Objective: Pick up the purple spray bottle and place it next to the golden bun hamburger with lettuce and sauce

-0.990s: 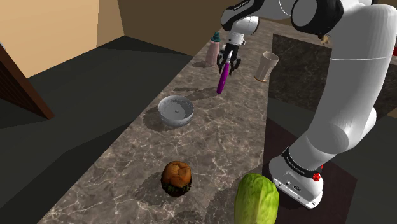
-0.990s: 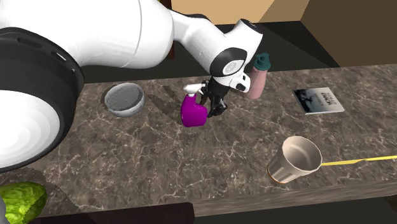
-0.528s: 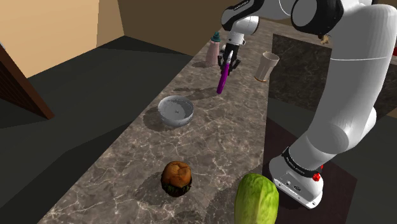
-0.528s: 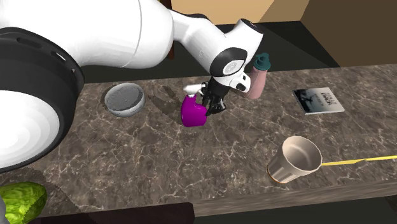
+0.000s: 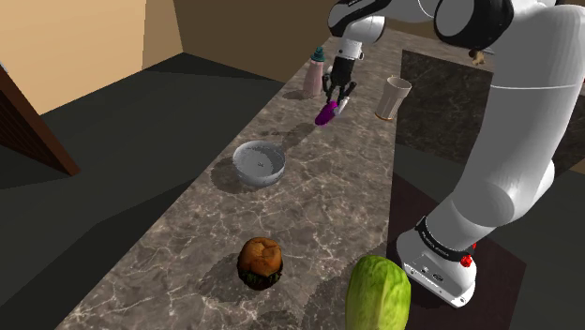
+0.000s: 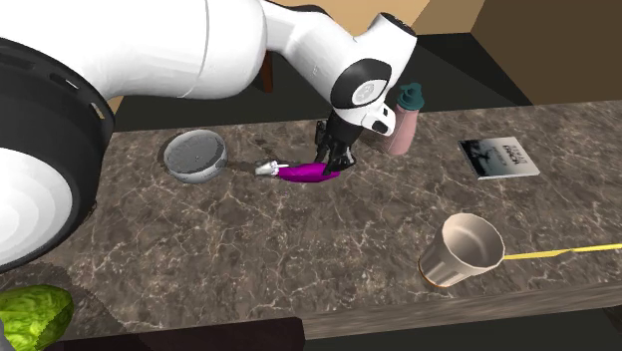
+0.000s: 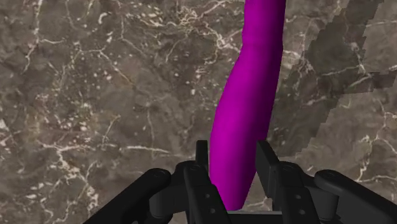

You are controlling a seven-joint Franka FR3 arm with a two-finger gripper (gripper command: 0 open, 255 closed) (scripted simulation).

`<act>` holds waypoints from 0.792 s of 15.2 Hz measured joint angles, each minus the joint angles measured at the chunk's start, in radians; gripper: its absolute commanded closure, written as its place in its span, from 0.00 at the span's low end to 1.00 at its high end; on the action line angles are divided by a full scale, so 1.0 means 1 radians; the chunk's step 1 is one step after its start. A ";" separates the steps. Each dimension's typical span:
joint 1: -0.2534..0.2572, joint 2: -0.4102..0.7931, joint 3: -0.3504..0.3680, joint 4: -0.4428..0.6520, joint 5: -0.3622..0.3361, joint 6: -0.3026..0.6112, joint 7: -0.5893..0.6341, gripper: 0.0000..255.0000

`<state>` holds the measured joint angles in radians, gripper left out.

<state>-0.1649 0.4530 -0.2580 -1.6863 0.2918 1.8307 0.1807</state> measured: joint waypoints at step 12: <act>-0.001 -0.059 -0.009 0.078 -0.022 -0.132 0.030 1.00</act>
<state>-0.1654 0.3940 -0.2671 -1.6086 0.2698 1.6989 0.2107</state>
